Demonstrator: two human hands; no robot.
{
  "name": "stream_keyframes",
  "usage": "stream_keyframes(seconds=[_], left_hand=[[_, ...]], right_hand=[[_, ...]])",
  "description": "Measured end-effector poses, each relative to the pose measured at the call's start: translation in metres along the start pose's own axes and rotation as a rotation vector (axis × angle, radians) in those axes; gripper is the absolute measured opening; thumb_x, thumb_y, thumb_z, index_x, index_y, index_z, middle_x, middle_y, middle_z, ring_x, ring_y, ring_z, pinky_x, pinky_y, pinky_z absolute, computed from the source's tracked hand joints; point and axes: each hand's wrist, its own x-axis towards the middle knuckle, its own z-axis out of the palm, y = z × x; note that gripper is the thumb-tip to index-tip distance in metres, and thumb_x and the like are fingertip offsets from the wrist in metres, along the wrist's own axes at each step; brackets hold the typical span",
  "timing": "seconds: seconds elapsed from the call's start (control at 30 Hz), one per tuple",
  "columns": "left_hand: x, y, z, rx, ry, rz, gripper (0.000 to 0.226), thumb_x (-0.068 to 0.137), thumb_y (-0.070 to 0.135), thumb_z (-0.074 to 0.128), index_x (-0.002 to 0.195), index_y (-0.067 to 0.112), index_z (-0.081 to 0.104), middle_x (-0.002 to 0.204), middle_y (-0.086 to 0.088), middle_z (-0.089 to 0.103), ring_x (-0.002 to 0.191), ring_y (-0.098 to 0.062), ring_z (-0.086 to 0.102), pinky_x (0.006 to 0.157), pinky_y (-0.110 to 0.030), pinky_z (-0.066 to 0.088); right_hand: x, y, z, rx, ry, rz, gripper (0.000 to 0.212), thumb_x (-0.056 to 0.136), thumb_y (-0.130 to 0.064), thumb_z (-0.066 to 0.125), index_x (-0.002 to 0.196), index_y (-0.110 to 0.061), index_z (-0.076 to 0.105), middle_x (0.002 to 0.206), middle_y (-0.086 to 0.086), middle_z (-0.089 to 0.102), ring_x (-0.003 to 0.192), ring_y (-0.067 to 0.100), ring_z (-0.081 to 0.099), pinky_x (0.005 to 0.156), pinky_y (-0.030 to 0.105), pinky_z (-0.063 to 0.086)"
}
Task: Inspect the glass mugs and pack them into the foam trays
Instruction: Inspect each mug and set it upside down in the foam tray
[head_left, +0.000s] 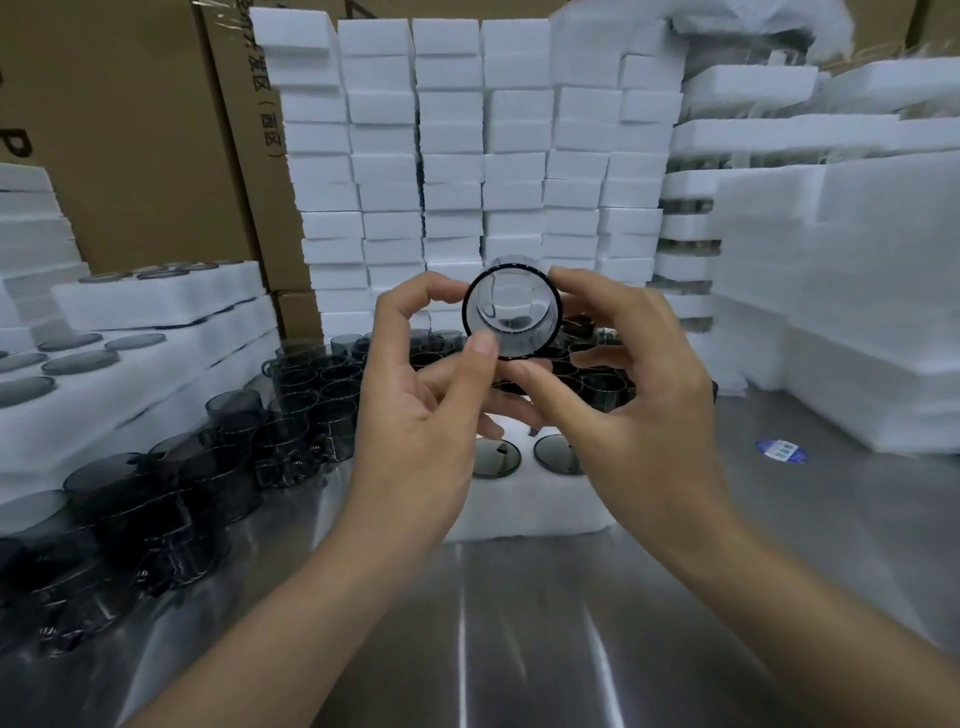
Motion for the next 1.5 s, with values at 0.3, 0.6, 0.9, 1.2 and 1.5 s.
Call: stream_keyframes(seconds=[0.3,0.6,0.9,1.2,1.5], left_hand=[[0.001,0.006,-0.002,0.075,0.000,0.095,0.034,0.111,0.020,0.057,0.136,0.041,0.046,0.101,-0.001,0.082,0.075,-0.023,0.080,0.066,-0.026,0.057],[0.004,0.000,-0.015,0.504,-0.007,0.321,0.073,0.091,0.022,0.077,0.152,0.050,0.048,0.148,0.007,0.043,0.146,-0.026,0.045,0.116,-0.049,0.046],[0.009,0.000,-0.019,0.411,0.092,0.267,0.063,0.088,0.043,0.083,0.146,0.043,0.057,0.142,0.015,0.065,0.137,-0.012,0.058,0.097,-0.040,0.055],[0.008,-0.012,-0.021,0.434,0.083,0.203,0.065,0.082,0.033,0.090,0.136,0.037,0.055,0.136,0.017,0.066,0.134,-0.011,0.060,0.097,-0.045,0.055],[0.009,-0.026,-0.034,0.614,0.101,0.244,0.064,0.082,0.032,0.093,0.138,0.037,0.063,0.128,0.019,0.069,0.127,-0.010,0.064,0.089,-0.028,0.053]], right_hand=[[-0.001,-0.004,-0.001,0.124,0.069,0.030,0.031,0.098,-0.013,0.077,0.128,-0.012,0.070,0.121,0.001,0.073,0.113,0.019,0.073,0.088,0.026,0.061],[0.011,-0.019,-0.001,0.671,0.065,0.550,0.019,0.107,-0.020,0.064,0.106,-0.008,0.079,0.099,0.009,0.082,0.091,0.022,0.080,0.078,0.025,0.063],[0.011,-0.024,-0.003,0.716,-0.346,0.748,0.045,0.108,-0.021,0.054,0.068,-0.024,0.077,0.071,0.003,0.068,0.057,0.011,0.061,0.056,0.019,0.049],[0.009,-0.016,0.000,0.674,-0.149,0.831,0.030,0.103,-0.031,0.066,0.079,-0.019,0.078,0.071,0.001,0.065,0.061,0.011,0.058,0.053,0.021,0.048],[0.003,-0.004,0.002,0.492,-0.099,0.620,0.024,0.089,-0.048,0.074,0.106,-0.031,0.078,0.093,-0.006,0.068,0.076,0.009,0.062,0.066,0.030,0.054]])
